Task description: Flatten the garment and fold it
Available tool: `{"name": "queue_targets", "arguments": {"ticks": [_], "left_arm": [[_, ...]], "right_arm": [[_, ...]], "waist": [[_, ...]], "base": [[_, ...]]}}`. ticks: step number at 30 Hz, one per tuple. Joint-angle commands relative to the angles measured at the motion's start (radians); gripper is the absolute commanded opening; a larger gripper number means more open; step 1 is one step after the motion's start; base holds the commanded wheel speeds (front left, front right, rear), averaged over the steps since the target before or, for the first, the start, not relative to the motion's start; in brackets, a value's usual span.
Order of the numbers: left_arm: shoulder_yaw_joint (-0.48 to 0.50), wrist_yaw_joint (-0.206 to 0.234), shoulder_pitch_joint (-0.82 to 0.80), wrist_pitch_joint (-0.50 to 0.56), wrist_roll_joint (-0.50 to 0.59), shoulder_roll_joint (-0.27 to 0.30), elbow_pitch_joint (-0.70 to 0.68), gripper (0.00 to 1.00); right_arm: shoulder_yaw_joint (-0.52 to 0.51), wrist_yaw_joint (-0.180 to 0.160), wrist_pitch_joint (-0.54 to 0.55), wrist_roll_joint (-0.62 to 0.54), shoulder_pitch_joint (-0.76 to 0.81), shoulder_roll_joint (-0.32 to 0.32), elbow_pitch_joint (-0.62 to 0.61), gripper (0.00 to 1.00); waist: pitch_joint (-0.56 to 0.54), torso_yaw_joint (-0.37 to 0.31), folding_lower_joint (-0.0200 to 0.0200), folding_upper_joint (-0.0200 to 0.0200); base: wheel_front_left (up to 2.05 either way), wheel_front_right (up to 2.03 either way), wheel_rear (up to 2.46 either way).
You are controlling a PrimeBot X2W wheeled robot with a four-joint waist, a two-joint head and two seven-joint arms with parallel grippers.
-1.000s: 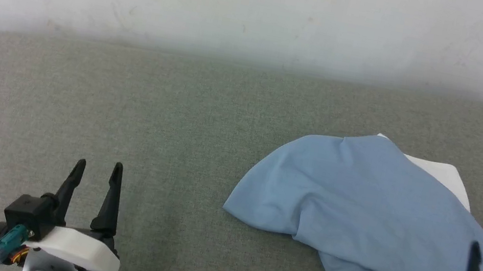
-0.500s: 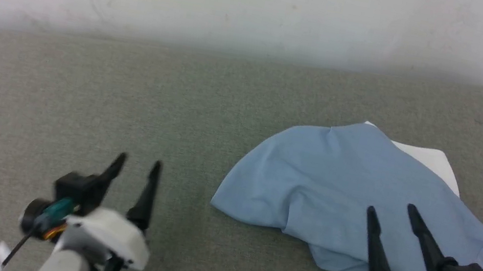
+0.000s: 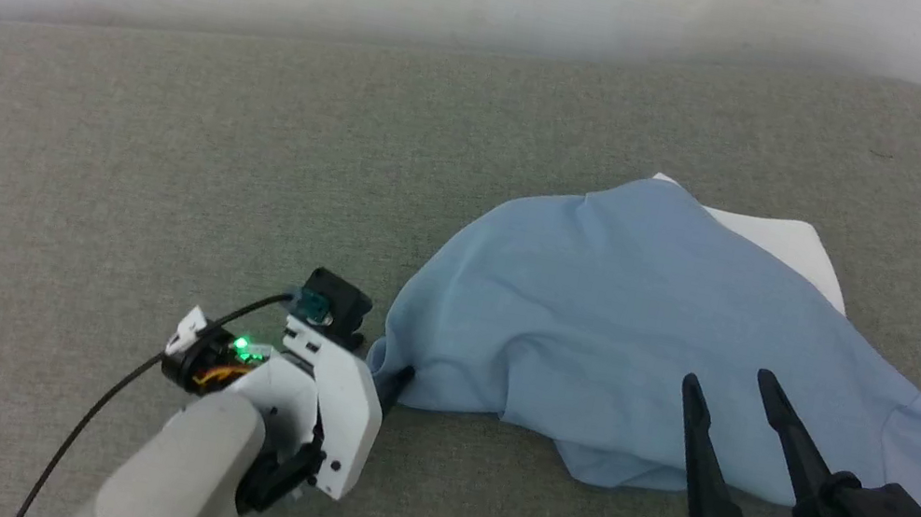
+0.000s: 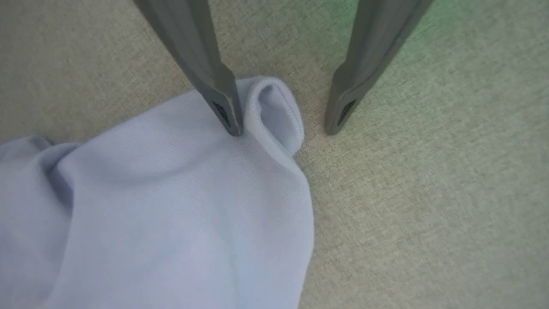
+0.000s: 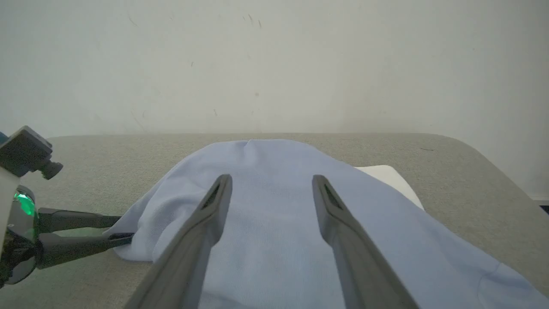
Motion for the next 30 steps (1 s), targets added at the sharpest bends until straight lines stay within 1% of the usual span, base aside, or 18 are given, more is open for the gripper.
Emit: {"name": "queue_targets", "arguments": {"ticks": [1,5,6,7,8,9,10,12,15,17,19,21,23,26,29,30], "left_arm": [[-0.064,-0.007,-0.028,0.082,-0.036,0.030,0.027,1.00],[-0.206,-0.007,-0.051,0.244,-0.110,0.080,0.043,1.00],[-0.254,-0.007,-0.055,0.275,-0.129,0.093,0.035,0.83],[-0.290,-0.007,-0.061,0.288,-0.151,0.106,0.022,0.49],[-0.290,-0.007,-0.061,0.288,-0.151,0.106,0.022,0.49],[-0.316,-0.007,-0.070,0.285,-0.166,0.121,0.008,0.14],[-0.338,-0.007,-0.079,0.274,-0.174,0.137,-0.006,0.00],[-0.346,-0.007,-0.092,0.224,-0.192,0.166,-0.032,0.00],[-0.315,-0.003,-0.088,0.134,-0.195,0.198,-0.076,0.00],[-0.297,0.014,-0.063,0.097,-0.194,0.224,-0.118,0.00],[-0.277,0.043,-0.019,0.078,-0.200,0.259,-0.173,0.00],[-0.248,0.087,0.046,0.072,-0.215,0.300,-0.236,0.00],[-0.214,0.147,0.130,0.077,-0.235,0.345,-0.305,0.00],[-0.155,0.255,0.288,0.089,-0.287,0.397,-0.416,0.00],[-0.086,0.370,0.461,0.084,-0.351,0.427,-0.496,0.00],[-0.070,0.400,0.512,0.083,-0.365,0.438,-0.513,0.00]], "right_arm": [[0.003,-0.001,-0.011,0.009,-0.013,0.002,0.013,1.00],[0.001,-0.001,-0.021,0.019,-0.020,0.002,0.034,1.00],[-0.003,-0.001,-0.023,0.019,-0.018,0.002,0.039,1.00],[-0.005,-0.001,-0.024,0.020,-0.015,0.002,0.042,1.00],[-0.005,-0.001,-0.024,0.020,-0.015,0.002,0.042,1.00],[-0.006,-0.001,-0.023,0.020,-0.014,0.002,0.044,1.00],[-0.006,-0.001,-0.022,0.021,-0.013,0.002,0.046,1.00],[-0.005,-0.001,-0.020,0.020,-0.014,0.002,0.048,1.00],[-0.012,-0.001,-0.020,0.021,-0.008,0.002,0.049,1.00],[-0.016,-0.001,-0.017,0.022,0.002,0.002,0.049,1.00],[-0.017,-0.001,-0.013,0.021,0.013,0.002,0.050,1.00],[-0.020,-0.001,-0.010,0.021,0.026,0.002,0.049,1.00],[-0.020,-0.001,-0.007,0.020,0.036,0.002,0.044,1.00],[-0.029,-0.001,-0.005,0.018,0.049,0.002,0.031,1.00],[-0.041,-0.001,-0.003,0.019,0.066,0.002,0.018,1.00],[-0.044,-0.001,-0.002,0.019,0.071,0.002,0.014,1.00]], "waist": [[0.023,-0.022,-0.0002,0.0000],[0.020,-0.020,-0.0002,0.0000],[0.014,-0.015,-0.0002,0.0000],[0.009,-0.010,-0.0002,0.0000],[0.009,-0.010,-0.0002,0.0000],[0.005,-0.004,-0.0002,0.0000],[-0.001,0.001,-0.0002,0.0000],[-0.015,0.012,-0.0002,0.0000],[-0.042,0.035,-0.0002,0.0000],[-0.062,0.052,-0.0002,0.0000],[-0.082,0.068,-0.0002,0.0000],[-0.101,0.085,-0.0002,0.0000],[-0.113,0.096,-0.0002,0.0000],[-0.122,0.116,-0.0002,0.0000],[-0.125,0.139,-0.0002,0.0000],[-0.125,0.146,-0.0002,0.0000]], "base": [[0.00,0.00,0.00],[0.00,0.00,0.00],[0.00,0.00,0.00],[0.00,0.00,0.00],[0.00,0.00,0.00],[0.00,0.00,0.00],[0.00,0.00,0.00],[0.00,0.00,0.00],[0.00,0.00,0.00],[0.00,0.00,0.00],[0.00,0.00,0.00],[0.00,0.00,0.00],[0.00,0.00,0.00],[0.00,0.00,0.00],[0.00,0.00,0.00],[0.00,0.00,0.00]]}}
